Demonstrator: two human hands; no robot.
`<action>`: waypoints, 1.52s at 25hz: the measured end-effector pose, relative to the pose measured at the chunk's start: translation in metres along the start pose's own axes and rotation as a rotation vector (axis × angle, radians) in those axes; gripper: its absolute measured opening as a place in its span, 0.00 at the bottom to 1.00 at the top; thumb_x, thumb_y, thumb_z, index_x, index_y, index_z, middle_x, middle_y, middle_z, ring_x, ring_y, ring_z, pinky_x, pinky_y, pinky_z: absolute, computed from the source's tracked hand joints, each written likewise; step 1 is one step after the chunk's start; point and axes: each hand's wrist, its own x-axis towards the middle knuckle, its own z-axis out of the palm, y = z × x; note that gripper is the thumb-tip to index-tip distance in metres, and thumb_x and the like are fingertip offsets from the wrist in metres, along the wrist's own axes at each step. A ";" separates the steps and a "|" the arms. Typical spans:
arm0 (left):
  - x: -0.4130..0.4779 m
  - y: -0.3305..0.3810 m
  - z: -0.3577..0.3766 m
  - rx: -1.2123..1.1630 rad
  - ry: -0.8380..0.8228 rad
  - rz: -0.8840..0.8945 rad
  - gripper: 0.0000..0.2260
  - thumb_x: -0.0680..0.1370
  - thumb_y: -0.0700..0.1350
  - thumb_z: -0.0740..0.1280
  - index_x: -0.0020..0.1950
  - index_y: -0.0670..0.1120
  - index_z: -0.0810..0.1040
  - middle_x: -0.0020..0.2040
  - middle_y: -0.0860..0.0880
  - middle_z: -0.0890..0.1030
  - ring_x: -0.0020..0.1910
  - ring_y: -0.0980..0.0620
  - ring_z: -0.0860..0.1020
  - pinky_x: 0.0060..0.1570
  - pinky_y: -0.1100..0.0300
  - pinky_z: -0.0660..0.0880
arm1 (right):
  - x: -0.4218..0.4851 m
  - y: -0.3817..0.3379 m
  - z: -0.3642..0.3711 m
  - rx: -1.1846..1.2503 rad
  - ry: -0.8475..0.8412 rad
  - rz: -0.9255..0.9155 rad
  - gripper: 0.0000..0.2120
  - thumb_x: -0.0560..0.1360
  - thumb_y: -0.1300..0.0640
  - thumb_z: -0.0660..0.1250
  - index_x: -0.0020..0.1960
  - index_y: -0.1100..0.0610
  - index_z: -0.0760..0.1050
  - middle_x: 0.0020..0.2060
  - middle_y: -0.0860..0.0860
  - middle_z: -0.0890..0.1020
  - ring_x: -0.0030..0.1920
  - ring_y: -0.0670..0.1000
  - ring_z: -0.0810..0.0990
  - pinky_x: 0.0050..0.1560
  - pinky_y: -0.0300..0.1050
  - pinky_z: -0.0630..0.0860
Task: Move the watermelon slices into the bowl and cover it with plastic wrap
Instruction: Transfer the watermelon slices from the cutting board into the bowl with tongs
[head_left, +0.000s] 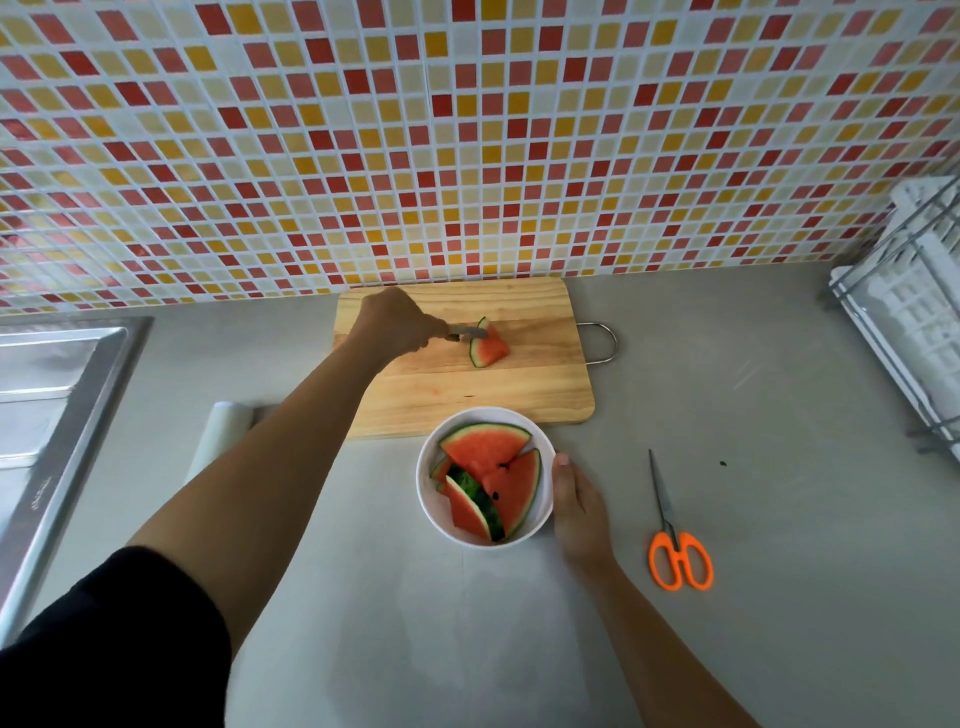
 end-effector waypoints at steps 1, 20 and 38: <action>0.002 0.008 -0.004 0.089 -0.011 0.061 0.17 0.72 0.52 0.72 0.46 0.37 0.83 0.35 0.45 0.81 0.35 0.51 0.77 0.42 0.58 0.75 | 0.000 -0.001 0.000 0.016 -0.003 0.002 0.18 0.81 0.51 0.55 0.36 0.44 0.76 0.34 0.41 0.81 0.39 0.39 0.77 0.46 0.42 0.72; 0.004 0.051 0.008 0.660 -0.179 0.224 0.17 0.75 0.49 0.70 0.53 0.36 0.75 0.44 0.44 0.75 0.51 0.43 0.77 0.43 0.58 0.68 | 0.000 0.000 0.000 0.016 -0.004 0.012 0.18 0.81 0.50 0.54 0.36 0.42 0.76 0.34 0.38 0.81 0.36 0.36 0.76 0.43 0.41 0.72; 0.002 0.010 0.012 0.374 -0.096 0.189 0.18 0.77 0.54 0.64 0.36 0.40 0.75 0.33 0.47 0.72 0.36 0.47 0.71 0.27 0.60 0.63 | -0.001 -0.003 0.000 0.061 -0.019 0.011 0.17 0.81 0.52 0.54 0.38 0.48 0.76 0.36 0.45 0.80 0.42 0.44 0.77 0.48 0.44 0.73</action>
